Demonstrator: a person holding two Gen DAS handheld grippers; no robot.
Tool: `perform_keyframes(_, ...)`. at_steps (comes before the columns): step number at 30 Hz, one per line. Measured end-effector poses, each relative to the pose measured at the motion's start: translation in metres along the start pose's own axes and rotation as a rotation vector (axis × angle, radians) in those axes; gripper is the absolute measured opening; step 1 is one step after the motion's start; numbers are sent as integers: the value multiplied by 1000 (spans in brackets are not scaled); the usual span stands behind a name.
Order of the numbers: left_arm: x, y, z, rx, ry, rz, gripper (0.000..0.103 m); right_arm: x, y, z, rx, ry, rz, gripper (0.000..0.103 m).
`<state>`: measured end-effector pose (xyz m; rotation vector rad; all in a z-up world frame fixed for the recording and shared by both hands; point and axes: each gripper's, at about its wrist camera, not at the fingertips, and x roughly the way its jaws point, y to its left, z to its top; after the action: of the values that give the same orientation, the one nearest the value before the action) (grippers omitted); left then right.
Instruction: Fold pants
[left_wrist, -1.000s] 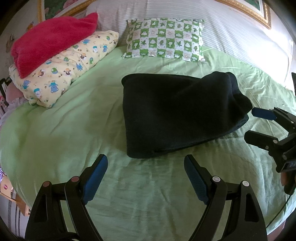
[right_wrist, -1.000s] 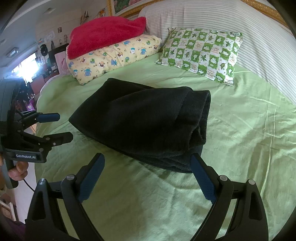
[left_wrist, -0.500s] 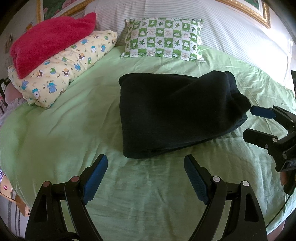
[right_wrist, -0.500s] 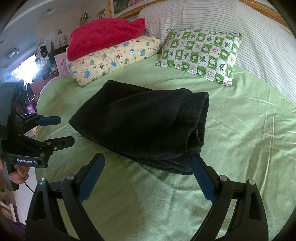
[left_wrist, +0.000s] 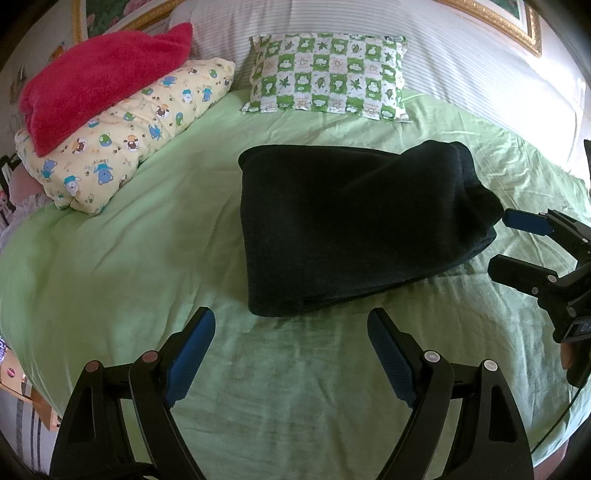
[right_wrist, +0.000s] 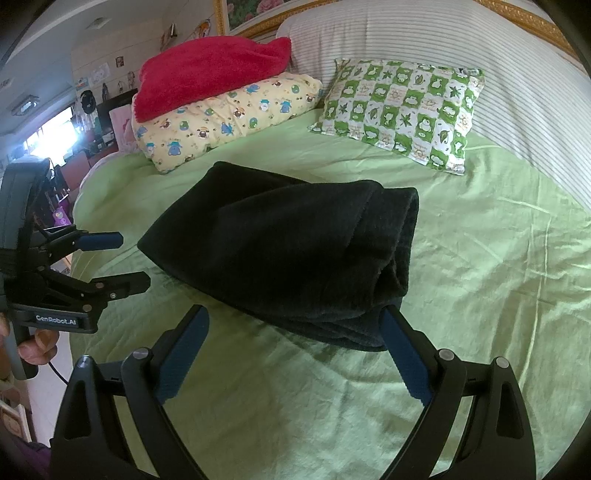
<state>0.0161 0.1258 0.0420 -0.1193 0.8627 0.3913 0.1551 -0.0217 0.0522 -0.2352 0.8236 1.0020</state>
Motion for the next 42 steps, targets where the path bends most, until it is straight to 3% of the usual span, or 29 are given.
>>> perform_keyframes(17, 1, 6, 7, -6, -6, 8, 85, -2, 0, 7, -6, -10, 1, 93)
perform_keyframes(21, -1, 9, 9, -29, -26, -14, 85, -3, -1, 7, 1, -11, 4, 93)
perform_keyframes(26, -4, 8, 14, -22, -50, 11, 85, -5, 0, 8, 1, -14, 6, 93)
perform_keyframes(42, 9, 9, 18, -23, -26, 25, 85, -4, 1, 7, 15, -15, 12, 93)
